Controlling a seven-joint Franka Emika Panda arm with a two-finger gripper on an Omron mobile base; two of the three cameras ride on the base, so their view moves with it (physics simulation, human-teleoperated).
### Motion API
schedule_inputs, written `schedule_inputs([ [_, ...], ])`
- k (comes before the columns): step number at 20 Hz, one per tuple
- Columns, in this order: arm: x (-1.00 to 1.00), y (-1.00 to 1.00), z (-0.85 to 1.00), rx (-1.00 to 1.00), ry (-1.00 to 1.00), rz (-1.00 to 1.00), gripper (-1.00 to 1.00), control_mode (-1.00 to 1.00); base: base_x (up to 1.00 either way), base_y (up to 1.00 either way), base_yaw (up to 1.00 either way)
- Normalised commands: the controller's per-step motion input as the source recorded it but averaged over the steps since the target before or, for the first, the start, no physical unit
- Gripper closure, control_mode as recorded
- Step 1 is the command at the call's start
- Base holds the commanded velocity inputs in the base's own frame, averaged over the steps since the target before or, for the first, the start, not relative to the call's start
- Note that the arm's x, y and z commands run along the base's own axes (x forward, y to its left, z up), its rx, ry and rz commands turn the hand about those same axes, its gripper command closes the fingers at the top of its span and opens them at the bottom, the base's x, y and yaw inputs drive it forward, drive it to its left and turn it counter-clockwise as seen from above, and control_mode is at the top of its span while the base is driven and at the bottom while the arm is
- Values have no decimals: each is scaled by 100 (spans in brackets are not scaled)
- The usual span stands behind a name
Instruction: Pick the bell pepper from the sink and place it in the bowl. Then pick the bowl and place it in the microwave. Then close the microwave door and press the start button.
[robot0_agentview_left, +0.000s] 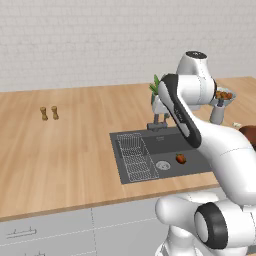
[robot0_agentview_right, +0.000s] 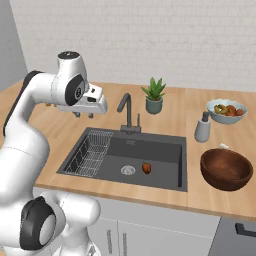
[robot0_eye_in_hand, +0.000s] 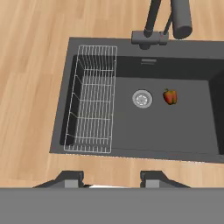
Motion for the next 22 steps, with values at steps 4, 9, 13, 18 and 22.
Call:
schedule_inputs([
  [4, -26, -1, 0, 0, 0, 0, -100, -100, 0, 0, 0],
  [9, -91, -26, -17, 0, 0, -2, -100, -100, 0, 0, 0],
  [13, -64, -52, -26, 0, 1, 0, -100, -100, 0, 0, 0],
  [18, -15, -54, -30, 0, 3, 0, -100, -100, 0, 0, 0],
  [22, 0, -47, -37, 0, 2, 0, -100, -100, 0, 0, 0],
])
